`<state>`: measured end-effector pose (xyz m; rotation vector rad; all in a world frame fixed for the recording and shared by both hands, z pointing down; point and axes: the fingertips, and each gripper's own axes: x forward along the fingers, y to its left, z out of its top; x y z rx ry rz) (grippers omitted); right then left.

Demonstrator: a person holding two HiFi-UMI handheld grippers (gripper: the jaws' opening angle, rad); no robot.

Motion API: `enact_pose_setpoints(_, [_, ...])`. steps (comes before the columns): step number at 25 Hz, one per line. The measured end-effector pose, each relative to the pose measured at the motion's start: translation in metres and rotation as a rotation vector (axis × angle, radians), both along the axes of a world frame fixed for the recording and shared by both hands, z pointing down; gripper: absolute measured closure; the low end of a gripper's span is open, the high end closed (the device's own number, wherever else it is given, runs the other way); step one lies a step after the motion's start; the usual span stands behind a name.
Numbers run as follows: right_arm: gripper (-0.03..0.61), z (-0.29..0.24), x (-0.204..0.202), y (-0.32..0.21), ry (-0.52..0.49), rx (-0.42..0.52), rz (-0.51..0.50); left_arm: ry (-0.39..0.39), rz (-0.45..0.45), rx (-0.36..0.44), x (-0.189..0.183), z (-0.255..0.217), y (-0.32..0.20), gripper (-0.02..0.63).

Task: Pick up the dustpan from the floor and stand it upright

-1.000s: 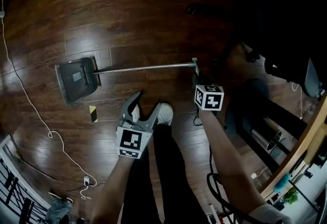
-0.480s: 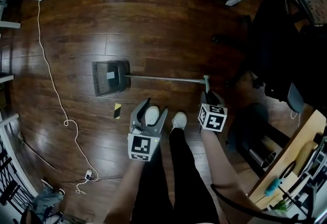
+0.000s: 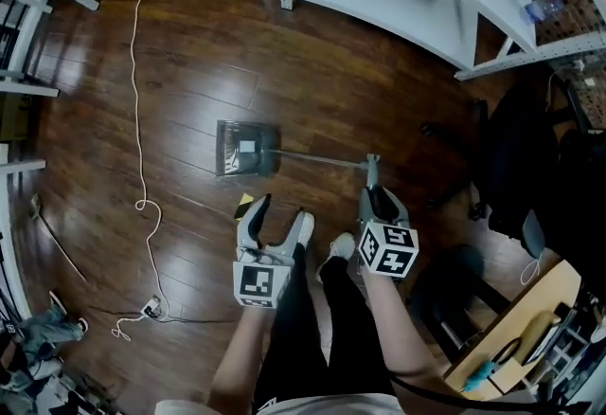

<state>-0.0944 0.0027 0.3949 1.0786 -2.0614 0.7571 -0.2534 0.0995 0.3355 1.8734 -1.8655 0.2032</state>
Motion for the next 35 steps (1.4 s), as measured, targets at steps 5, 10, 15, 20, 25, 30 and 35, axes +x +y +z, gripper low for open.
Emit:
enact_pose_setpoints(5, [0.472,-0.039,-0.097,0.017,-0.05,0.01,-0.19,0.022,-0.187,-0.002,-0.065,-0.031,0.051,0.337])
enact_pose_setpoints(10, [0.476,-0.064,-0.184,0.034,-0.064,0.068,-0.358,-0.021,-0.28,0.007,-0.104,-0.055,0.103,0.337])
enact_pose_setpoints(15, [0.485,-0.08,-0.266,0.061,-0.055,0.119,-0.529,-0.026,-0.386,0.004,-0.14,-0.073,0.145,0.337])
enact_pose_setpoints(20, [0.497,-0.081,-0.296,0.088,0.005,0.183,-0.611,-0.045,-0.446,0.021,-0.161,-0.081,0.181,0.337])
enact_pose_setpoints(25, [0.366,-0.08,-0.285,0.101,0.013,0.201,-0.688,-0.048,-0.429,0.044,-0.162,-0.086,0.201,0.337])
enact_pose_setpoints(30, [0.324,-0.148,-0.24,0.114,-0.122,0.253,-0.757,-0.091,-0.402,0.097,-0.134,-0.125,0.192,0.337])
enact_pose_setpoints(35, [0.314,-0.235,-0.146,0.171,-0.324,0.337,-0.69,-0.2,-0.345,0.17,-0.065,-0.19,0.205,0.337])
